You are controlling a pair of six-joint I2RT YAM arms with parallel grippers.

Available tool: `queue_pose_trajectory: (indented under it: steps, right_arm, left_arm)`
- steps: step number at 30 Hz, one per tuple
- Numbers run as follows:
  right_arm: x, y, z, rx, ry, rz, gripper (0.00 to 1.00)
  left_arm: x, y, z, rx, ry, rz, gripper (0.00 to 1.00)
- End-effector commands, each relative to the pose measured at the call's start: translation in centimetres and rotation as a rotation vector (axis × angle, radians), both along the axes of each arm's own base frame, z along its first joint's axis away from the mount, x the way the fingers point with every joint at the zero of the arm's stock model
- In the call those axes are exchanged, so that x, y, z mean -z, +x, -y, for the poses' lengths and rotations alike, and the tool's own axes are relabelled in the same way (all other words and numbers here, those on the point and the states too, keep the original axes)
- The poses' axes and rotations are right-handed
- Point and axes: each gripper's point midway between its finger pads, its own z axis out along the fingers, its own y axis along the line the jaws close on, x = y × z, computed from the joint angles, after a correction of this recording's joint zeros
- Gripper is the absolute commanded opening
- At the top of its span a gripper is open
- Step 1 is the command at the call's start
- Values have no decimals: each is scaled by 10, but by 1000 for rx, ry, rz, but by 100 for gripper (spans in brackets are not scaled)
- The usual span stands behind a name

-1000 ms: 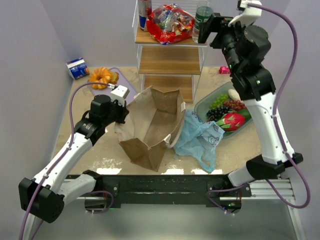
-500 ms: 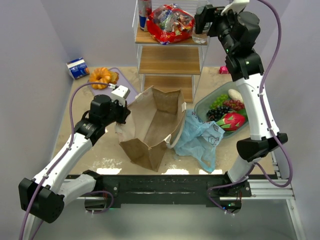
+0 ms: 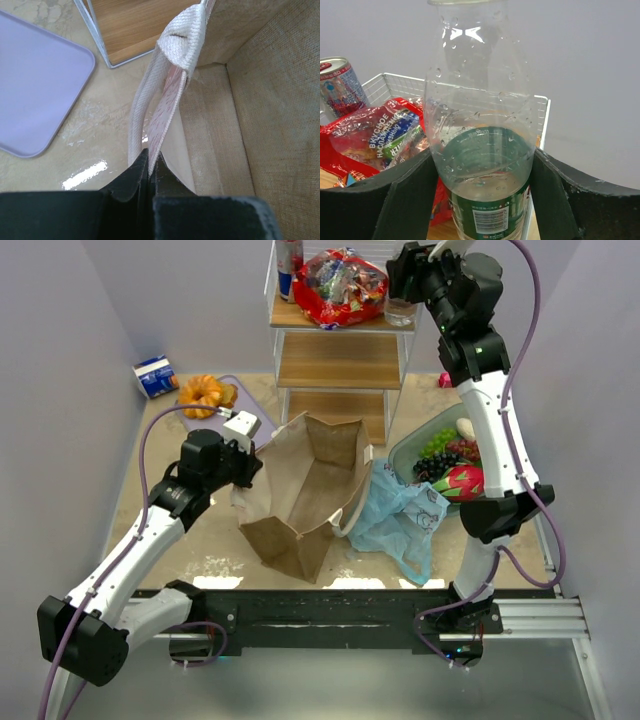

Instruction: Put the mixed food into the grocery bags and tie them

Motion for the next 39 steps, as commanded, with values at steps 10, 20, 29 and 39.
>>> queue_pose_trajectory:
  steps: [10, 20, 29, 39]
  right_arm:
    - [-79, -37, 13, 18, 26, 221, 29]
    - [-146, -97, 27, -4, 104, 398, 27]
    - [-133, -193, -41, -283, 229, 409, 24]
    - [11, -252, -127, -531, 258, 109, 23]
  left_arm:
    - [-13, 6, 5, 23, -21, 63, 0]
    - [-11, 6, 6, 28, -24, 58, 0]
    - [-16, 5, 6, 27, -38, 72, 0]
    - [-15, 4, 9, 39, -48, 67, 0]
